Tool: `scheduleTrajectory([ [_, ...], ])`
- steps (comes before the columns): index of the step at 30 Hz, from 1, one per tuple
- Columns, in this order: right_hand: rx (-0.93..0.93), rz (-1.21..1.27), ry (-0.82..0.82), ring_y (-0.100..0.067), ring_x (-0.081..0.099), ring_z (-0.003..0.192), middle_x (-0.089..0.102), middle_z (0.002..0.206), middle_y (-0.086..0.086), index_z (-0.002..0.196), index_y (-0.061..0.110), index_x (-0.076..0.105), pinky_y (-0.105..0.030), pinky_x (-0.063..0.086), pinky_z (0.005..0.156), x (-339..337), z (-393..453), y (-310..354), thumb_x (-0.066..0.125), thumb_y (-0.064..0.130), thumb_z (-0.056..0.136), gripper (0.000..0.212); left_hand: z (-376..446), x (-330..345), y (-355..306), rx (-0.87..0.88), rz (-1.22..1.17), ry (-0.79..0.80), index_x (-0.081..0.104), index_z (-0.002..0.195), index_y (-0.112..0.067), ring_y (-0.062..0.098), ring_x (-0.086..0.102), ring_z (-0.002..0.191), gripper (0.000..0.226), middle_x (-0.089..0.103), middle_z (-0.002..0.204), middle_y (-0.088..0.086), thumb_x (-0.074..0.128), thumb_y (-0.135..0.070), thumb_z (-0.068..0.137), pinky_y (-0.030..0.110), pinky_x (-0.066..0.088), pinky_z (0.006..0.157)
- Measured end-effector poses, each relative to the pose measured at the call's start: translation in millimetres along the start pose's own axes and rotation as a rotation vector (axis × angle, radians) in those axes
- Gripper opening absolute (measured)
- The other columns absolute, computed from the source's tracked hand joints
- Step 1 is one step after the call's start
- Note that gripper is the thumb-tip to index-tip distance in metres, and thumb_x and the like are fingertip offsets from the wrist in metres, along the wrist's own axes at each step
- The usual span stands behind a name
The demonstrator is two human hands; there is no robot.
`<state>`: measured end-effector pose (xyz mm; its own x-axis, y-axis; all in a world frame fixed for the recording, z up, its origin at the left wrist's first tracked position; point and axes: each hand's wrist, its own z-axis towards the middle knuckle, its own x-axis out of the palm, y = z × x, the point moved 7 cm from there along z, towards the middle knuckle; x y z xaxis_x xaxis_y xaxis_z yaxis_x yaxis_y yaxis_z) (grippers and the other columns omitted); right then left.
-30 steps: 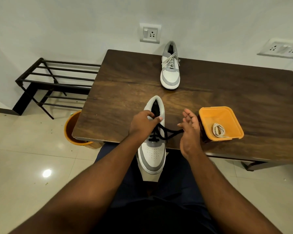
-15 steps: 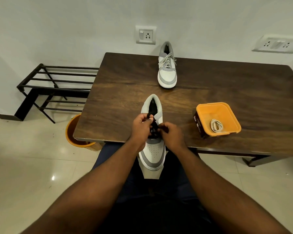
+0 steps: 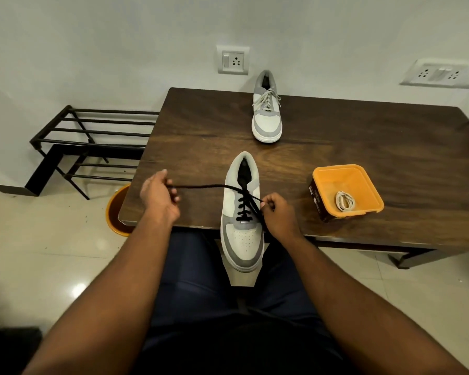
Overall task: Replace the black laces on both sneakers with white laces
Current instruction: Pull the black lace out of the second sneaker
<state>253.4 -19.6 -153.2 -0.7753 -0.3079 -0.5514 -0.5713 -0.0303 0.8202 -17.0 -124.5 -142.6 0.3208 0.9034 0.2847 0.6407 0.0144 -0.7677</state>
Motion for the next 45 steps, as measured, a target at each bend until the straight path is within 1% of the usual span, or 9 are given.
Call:
scheduleTrajectory([
  [3, 0.054, 0.073, -0.017, -0.015, 0.057, 0.073, 0.063, 0.077, 0.003, 0.082, 0.023, 0.057, -0.036, 0.05, 0.07, 0, 1, 0, 0.054, 0.017, 0.094, 0.014, 10, -28, 12, 0.009, 0.388, -0.152, 0.056, 0.11, -0.019, 0.014, 0.053, 0.069, 0.022, 0.062, 0.107, 0.011, 0.058, -0.01, 0.09, 0.027, 0.044, 0.055],
  [7, 0.072, 0.137, -0.035, -0.014, 0.057, 0.073, 0.064, 0.08, 0.002, 0.083, 0.026, 0.057, -0.033, 0.048, 0.068, -1, 0, 4, 0.055, 0.018, 0.095, 0.014, -20, 14, 9, 0.513, 1.234, -0.013, 0.056, 0.126, -0.03, 0.029, 0.046, 0.122, 0.038, 0.042, 0.139, 0.006, 0.067, -0.029, 0.089, 0.043, 0.042, 0.099],
  [12, 0.062, 0.163, -0.045, -0.011, 0.058, 0.072, 0.065, 0.079, 0.004, 0.084, 0.025, 0.06, -0.029, 0.05, 0.067, -4, -1, 9, 0.057, 0.018, 0.095, 0.014, -51, 80, 44, 0.572, 1.043, 0.495, 0.065, 0.118, -0.022, 0.013, 0.058, 0.096, 0.03, 0.056, 0.106, -0.003, 0.069, -0.027, 0.089, 0.025, 0.046, 0.081],
  [25, 0.207, 0.461, -0.178, -0.012, 0.057, 0.07, 0.061, 0.074, 0.002, 0.081, 0.021, 0.062, -0.036, 0.055, 0.073, -30, 22, 14, 0.055, 0.014, 0.096, 0.018, -39, 64, 28, 0.702, 1.026, 0.283, 0.061, 0.076, -0.024, 0.004, 0.05, 0.074, 0.014, 0.049, 0.09, -0.008, 0.07, -0.022, 0.087, 0.028, 0.046, 0.074],
  [29, 0.176, 0.35, -0.178, -0.014, 0.058, 0.094, 0.063, 0.101, 0.002, 0.097, 0.023, 0.064, -0.024, 0.05, 0.075, -33, 25, 12, 0.06, 0.016, 0.094, 0.009, -43, 56, 21, 0.697, 0.983, 0.237, 0.064, 0.092, -0.022, 0.005, 0.05, 0.085, 0.007, 0.049, 0.105, -0.009, 0.069, -0.023, 0.088, 0.026, 0.044, 0.079],
  [32, -0.015, 0.004, -0.107, -0.014, 0.05, 0.116, 0.054, 0.129, 0.005, 0.122, 0.028, 0.061, -0.034, 0.044, 0.096, -24, 26, 23, 0.066, 0.025, 0.09, 0.033, -54, 75, 31, 0.759, 0.972, 0.404, 0.065, 0.114, -0.02, 0.001, 0.054, 0.097, 0.028, 0.052, 0.113, -0.016, 0.069, -0.015, 0.087, 0.015, 0.045, 0.082],
  [34, -0.141, -0.167, -0.058, -0.014, 0.052, 0.118, 0.059, 0.125, 0.01, 0.115, 0.032, 0.066, -0.046, 0.043, 0.1, -11, 24, 33, 0.069, 0.029, 0.087, 0.029, -56, 85, 42, 0.733, 0.944, 0.504, 0.068, 0.115, -0.02, 0.008, 0.062, 0.1, 0.031, 0.059, 0.107, -0.016, 0.069, -0.01, 0.086, 0.027, 0.054, 0.085],
  [40, -0.188, -0.15, -0.048, -0.014, 0.062, 0.099, 0.066, 0.105, 0.008, 0.096, 0.024, 0.073, -0.046, 0.05, 0.088, 6, 19, 38, 0.075, 0.031, 0.08, 0.017, -54, 92, 48, 0.741, 1.091, 0.487, 0.075, 0.103, -0.014, 0.008, 0.06, 0.086, 0.018, 0.062, 0.093, -0.005, 0.068, -0.009, 0.088, 0.008, 0.042, 0.075],
  [45, -0.093, -0.049, -0.175, -0.014, 0.061, 0.089, 0.068, 0.096, 0.001, 0.093, 0.017, 0.072, -0.042, 0.052, 0.084, -17, 21, 33, 0.065, 0.021, 0.09, 0.009, -51, 81, 32, 0.775, 1.21, 0.387, 0.057, 0.076, -0.017, 0.016, 0.051, 0.078, 0.021, 0.05, 0.085, -0.004, 0.052, -0.007, 0.093, 0.024, 0.037, 0.064],
])
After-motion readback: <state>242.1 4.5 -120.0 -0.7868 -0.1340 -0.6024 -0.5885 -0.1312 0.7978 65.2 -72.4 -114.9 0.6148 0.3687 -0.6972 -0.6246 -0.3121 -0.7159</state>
